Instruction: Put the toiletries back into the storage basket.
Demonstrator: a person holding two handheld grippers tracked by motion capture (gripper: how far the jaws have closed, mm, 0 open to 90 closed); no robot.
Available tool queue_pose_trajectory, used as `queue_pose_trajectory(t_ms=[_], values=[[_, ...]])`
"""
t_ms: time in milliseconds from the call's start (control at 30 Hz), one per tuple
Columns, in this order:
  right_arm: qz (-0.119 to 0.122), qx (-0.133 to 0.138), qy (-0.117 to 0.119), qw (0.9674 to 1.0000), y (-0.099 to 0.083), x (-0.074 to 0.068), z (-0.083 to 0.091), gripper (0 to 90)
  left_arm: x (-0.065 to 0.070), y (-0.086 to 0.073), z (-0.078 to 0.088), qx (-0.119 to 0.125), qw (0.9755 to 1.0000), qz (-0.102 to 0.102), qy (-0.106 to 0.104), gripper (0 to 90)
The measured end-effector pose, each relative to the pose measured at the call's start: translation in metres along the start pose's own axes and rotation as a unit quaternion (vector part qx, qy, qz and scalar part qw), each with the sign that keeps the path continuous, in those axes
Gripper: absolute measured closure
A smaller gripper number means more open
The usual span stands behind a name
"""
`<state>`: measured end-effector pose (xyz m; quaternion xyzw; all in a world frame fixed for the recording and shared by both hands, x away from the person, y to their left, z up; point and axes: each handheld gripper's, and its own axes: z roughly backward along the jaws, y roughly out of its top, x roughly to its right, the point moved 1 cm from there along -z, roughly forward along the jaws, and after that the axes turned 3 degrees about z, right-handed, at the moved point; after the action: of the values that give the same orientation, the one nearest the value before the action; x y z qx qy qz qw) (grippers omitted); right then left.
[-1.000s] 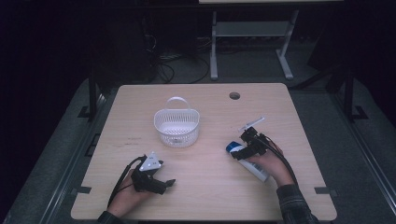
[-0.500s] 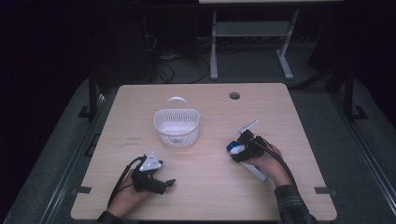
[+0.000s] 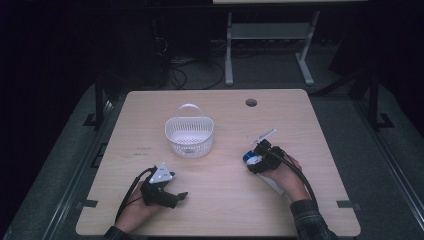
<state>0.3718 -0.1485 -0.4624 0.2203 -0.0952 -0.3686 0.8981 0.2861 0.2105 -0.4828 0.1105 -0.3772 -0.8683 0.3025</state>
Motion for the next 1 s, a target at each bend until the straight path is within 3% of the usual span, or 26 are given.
queue_pose_trajectory(t_ms=[367, 500, 633, 1000], values=[[0.002, 0.010, 0.004, 0.9999, -0.001, 0.000, 0.001, 33.7, 0.000, 0.000, 0.000, 0.000, 1.0000, 0.001, 0.000, 12.9], [-0.007, 0.025, 0.020, 0.9995, -0.003, 0.002, 0.006, 33.8, 0.000, 0.000, 0.000, 0.000, 1.0000, 0.001, 0.000, 12.9], [-0.016, 0.056, 0.023, 0.9981, -0.005, 0.004, 0.015, 33.8, 0.000, 0.000, 0.000, 0.001, 1.0000, 0.000, 0.000, 12.9], [-0.030, 0.100, 0.034, 0.9940, -0.012, 0.006, 0.033, 33.8, 0.000, 0.000, 0.000, 0.001, 1.0000, 0.000, 0.000, 12.9]])
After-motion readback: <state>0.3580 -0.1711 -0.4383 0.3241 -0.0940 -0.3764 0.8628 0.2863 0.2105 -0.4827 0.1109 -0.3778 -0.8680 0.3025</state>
